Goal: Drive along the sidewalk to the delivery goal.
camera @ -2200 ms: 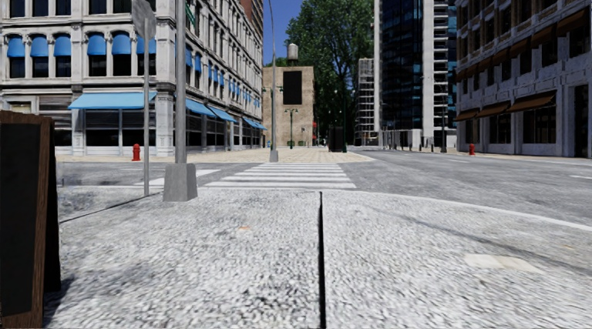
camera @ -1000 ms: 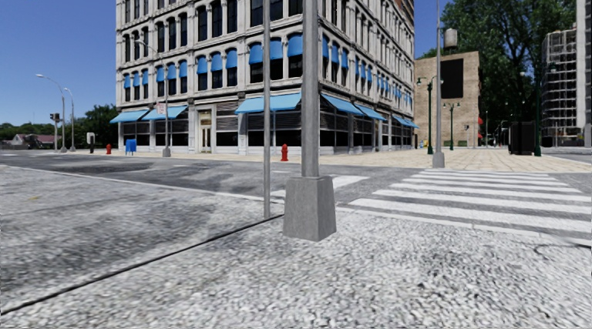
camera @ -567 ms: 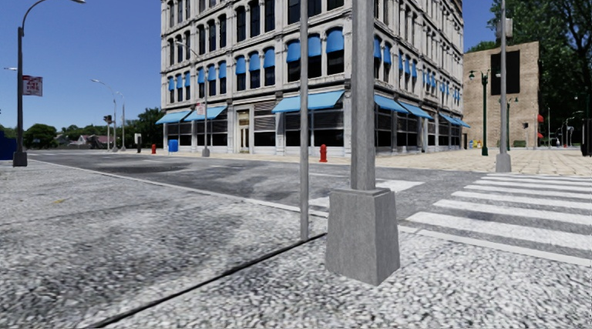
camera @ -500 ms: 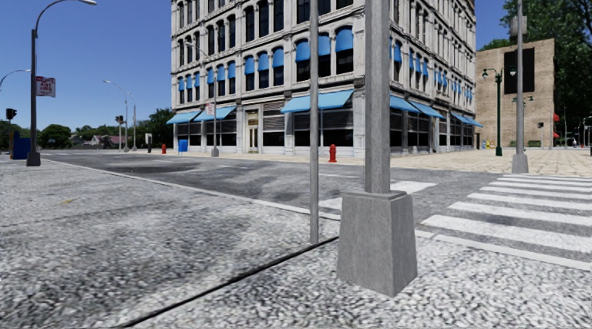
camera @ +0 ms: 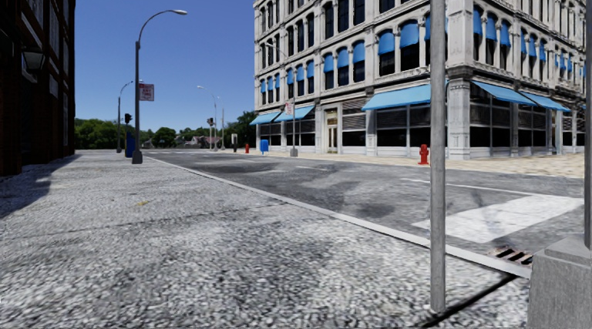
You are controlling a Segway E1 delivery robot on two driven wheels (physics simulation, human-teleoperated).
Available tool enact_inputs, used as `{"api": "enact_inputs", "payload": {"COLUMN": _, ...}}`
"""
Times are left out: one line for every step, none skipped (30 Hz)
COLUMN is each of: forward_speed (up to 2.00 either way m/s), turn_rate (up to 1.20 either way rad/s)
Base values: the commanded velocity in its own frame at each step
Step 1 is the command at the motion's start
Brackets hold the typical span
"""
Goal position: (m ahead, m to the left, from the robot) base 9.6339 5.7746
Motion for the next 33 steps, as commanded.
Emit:
{"api": "enact_inputs", "payload": {"forward_speed": 1.64, "turn_rate": 0.66}}
{"api": "enact_inputs", "payload": {"forward_speed": 1.64, "turn_rate": 0.66}}
{"api": "enact_inputs", "payload": {"forward_speed": 1.64, "turn_rate": 0.66}}
{"api": "enact_inputs", "payload": {"forward_speed": 1.64, "turn_rate": 0.66}}
{"api": "enact_inputs", "payload": {"forward_speed": 1.64, "turn_rate": 0.66}}
{"api": "enact_inputs", "payload": {"forward_speed": 1.64, "turn_rate": 0.66}}
{"api": "enact_inputs", "payload": {"forward_speed": 1.64, "turn_rate": 0.66}}
{"api": "enact_inputs", "payload": {"forward_speed": 1.64, "turn_rate": 0.66}}
{"api": "enact_inputs", "payload": {"forward_speed": 1.64, "turn_rate": 0.66}}
{"api": "enact_inputs", "payload": {"forward_speed": 1.64, "turn_rate": 0.66}}
{"api": "enact_inputs", "payload": {"forward_speed": 1.64, "turn_rate": 0.66}}
{"api": "enact_inputs", "payload": {"forward_speed": 1.64, "turn_rate": 0.66}}
{"api": "enact_inputs", "payload": {"forward_speed": 1.64, "turn_rate": 0.66}}
{"api": "enact_inputs", "payload": {"forward_speed": 1.64, "turn_rate": 0.66}}
{"api": "enact_inputs", "payload": {"forward_speed": 1.64, "turn_rate": 0.66}}
{"api": "enact_inputs", "payload": {"forward_speed": 1.64, "turn_rate": 0.66}}
{"api": "enact_inputs", "payload": {"forward_speed": 1.64, "turn_rate": 0.66}}
{"api": "enact_inputs", "payload": {"forward_speed": 1.64, "turn_rate": 0.66}}
{"api": "enact_inputs", "payload": {"forward_speed": 1.64, "turn_rate": 0.66}}
{"api": "enact_inputs", "payload": {"forward_speed": 1.64, "turn_rate": 0.66}}
{"api": "enact_inputs", "payload": {"forward_speed": 1.64, "turn_rate": 0.63}}
{"api": "enact_inputs", "payload": {"forward_speed": 1.64, "turn_rate": 0.6}}
{"api": "enact_inputs", "payload": {"forward_speed": 1.64, "turn_rate": 0.6}}
{"api": "enact_inputs", "payload": {"forward_speed": 1.64, "turn_rate": 0.59}}
{"api": "enact_inputs", "payload": {"forward_speed": 1.64, "turn_rate": 0.52}}
{"api": "enact_inputs", "payload": {"forward_speed": 1.64, "turn_rate": 0.49}}
{"api": "enact_inputs", "payload": {"forward_speed": 1.64, "turn_rate": 0.49}}
{"api": "enact_inputs", "payload": {"forward_speed": 1.64, "turn_rate": 0.0}}
{"api": "enact_inputs", "payload": {"forward_speed": 1.64, "turn_rate": 0.0}}
{"api": "enact_inputs", "payload": {"forward_speed": 1.64, "turn_rate": 0.0}}
{"api": "enact_inputs", "payload": {"forward_speed": 1.64, "turn_rate": 0.0}}
{"api": "enact_inputs", "payload": {"forward_speed": 1.64, "turn_rate": 0.0}}
{"api": "enact_inputs", "payload": {"forward_speed": 1.64, "turn_rate": 0.0}}
